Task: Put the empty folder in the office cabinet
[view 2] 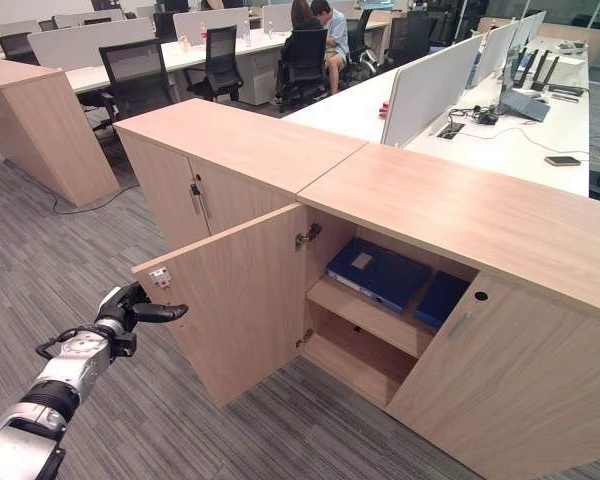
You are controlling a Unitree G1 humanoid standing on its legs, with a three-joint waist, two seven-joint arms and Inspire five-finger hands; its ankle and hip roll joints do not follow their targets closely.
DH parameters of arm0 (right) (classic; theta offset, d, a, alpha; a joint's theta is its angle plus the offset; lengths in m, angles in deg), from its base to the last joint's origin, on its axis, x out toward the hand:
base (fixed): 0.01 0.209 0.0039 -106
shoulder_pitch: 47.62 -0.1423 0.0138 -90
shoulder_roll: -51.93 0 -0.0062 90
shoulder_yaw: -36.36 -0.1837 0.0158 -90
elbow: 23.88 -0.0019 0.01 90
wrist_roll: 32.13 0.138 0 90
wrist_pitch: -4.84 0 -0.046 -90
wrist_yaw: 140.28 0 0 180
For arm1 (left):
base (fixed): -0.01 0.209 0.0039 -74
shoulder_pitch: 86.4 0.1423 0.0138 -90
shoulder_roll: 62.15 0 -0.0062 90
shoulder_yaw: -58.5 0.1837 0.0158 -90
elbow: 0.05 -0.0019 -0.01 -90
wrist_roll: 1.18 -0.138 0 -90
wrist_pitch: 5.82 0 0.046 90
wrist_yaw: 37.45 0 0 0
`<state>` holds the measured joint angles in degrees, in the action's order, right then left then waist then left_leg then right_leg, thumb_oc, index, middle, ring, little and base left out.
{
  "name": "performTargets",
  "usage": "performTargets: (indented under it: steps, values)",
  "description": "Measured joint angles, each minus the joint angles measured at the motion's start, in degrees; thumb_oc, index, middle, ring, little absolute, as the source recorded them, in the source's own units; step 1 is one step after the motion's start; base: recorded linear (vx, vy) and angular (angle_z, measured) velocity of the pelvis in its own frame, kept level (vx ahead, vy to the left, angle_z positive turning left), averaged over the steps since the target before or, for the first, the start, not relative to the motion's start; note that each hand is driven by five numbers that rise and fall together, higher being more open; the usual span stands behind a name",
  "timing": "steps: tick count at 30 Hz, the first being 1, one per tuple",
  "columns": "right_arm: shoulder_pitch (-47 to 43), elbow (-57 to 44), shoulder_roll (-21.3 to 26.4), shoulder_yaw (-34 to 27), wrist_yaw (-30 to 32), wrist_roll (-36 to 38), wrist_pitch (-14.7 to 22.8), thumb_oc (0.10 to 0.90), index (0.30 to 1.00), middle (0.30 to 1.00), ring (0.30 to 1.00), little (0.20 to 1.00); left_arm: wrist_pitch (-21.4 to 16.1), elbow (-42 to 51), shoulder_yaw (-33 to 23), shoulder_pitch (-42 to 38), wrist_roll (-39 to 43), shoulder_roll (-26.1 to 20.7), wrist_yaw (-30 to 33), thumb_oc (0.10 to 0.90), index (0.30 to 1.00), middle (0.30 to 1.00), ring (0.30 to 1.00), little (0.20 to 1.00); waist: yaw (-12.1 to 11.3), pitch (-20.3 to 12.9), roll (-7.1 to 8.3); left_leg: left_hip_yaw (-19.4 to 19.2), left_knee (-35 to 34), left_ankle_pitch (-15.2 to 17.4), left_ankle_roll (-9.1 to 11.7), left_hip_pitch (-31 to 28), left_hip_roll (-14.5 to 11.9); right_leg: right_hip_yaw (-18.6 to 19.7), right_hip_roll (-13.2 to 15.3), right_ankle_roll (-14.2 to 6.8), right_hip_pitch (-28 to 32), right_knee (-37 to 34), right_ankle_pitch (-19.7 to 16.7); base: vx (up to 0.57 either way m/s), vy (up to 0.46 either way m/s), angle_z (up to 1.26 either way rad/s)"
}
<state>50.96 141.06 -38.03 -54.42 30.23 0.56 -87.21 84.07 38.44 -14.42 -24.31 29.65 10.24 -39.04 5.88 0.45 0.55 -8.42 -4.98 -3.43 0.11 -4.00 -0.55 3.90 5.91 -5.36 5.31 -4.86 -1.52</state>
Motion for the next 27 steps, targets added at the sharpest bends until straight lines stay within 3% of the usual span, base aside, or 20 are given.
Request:
performTargets:
  steps: [15, 18, 20, 21, 24, 27]
  values:
    - [-0.1, -0.5, -1.8, 0.0, 0.3, 0.0, -0.7, 0.800, 0.900, 0.900, 0.900, 0.900, 0.0, 1.4, 3.4, 0.1, 4.4, 5.6, 2.2, 0.800, 0.900, 0.900, 0.900, 0.900, -0.7, -0.6, 1.02, 0.1, 0.0, 0.2, -0.4, 0.2, 1.2, -0.3, 1.3, -1.3, -0.3, 0.2, 0.3, 0.00, -0.003, 0.01]
    - [0.1, -0.7, -1.8, 0.0, 0.4, 0.0, -0.7, 0.800, 0.900, 0.900, 0.900, 0.900, 0.2, 7.2, 4.0, 3.0, 4.5, 5.4, 2.7, 0.800, 0.900, 0.900, 0.900, 0.900, -1.1, -0.6, 1.18, 0.5, 0.0, 0.0, -0.6, 0.9, 1.6, -0.5, 1.7, -1.6, -0.9, 0.4, 0.2, -0.02, -0.012, 0.04]
    - [0.3, -0.7, -2.3, -0.3, 0.8, 0.0, -0.6, 0.800, 0.900, 0.900, 0.900, 0.900, 0.5, 22.3, 3.2, 12.8, 5.1, 3.1, 3.3, 0.800, 0.900, 0.900, 0.900, 0.900, -1.4, -0.6, 1.66, 0.3, 0.0, -0.3, -1.5, 1.1, 2.0, -0.6, 2.2, -1.7, -0.8, 0.0, -0.3, 0.00, -0.001, 0.02]
    - [0.4, -0.5, -2.4, -0.3, 0.8, 0.0, -0.7, 0.800, 0.900, 0.900, 0.900, 0.900, 0.5, 24.9, 4.1, 14.4, 5.5, 2.9, 2.4, 0.800, 0.900, 0.900, 0.900, 0.900, -1.6, -0.6, 1.83, 0.4, 0.0, -0.3, -1.6, 1.1, 2.2, -0.9, 2.3, -1.5, -0.7, 0.0, -0.5, 0.01, 0.001, 0.13]
    - [0.2, 0.3, -2.9, -1.2, 1.0, 0.1, -0.6, 0.800, 0.900, 0.900, 0.900, 0.900, 0.7, 37.9, 8.7, 22.8, 11.2, 2.3, -1.8, 0.800, 0.900, 0.900, 0.900, 0.900, -1.9, -0.5, 2.36, 0.5, 0.0, -0.2, -2.0, 1.1, 2.9, -1.4, 3.1, -2.1, -0.5, 0.2, -0.1, 0.00, -0.002, 0.07]
    - [-1.1, 2.2, -2.9, -1.3, 1.0, 0.3, -0.7, 0.800, 0.900, 0.900, 0.900, 0.900, 2.7, 43.6, 17.0, 23.2, 16.8, 2.0, -7.0, 0.800, 0.900, 0.900, 0.900, 0.900, -2.6, -0.4, 2.60, 0.5, 0.0, 0.3, -1.7, 0.9, 3.2, -1.2, 3.4, -2.4, -0.6, 0.6, 0.0, 0.00, -0.011, -0.02]
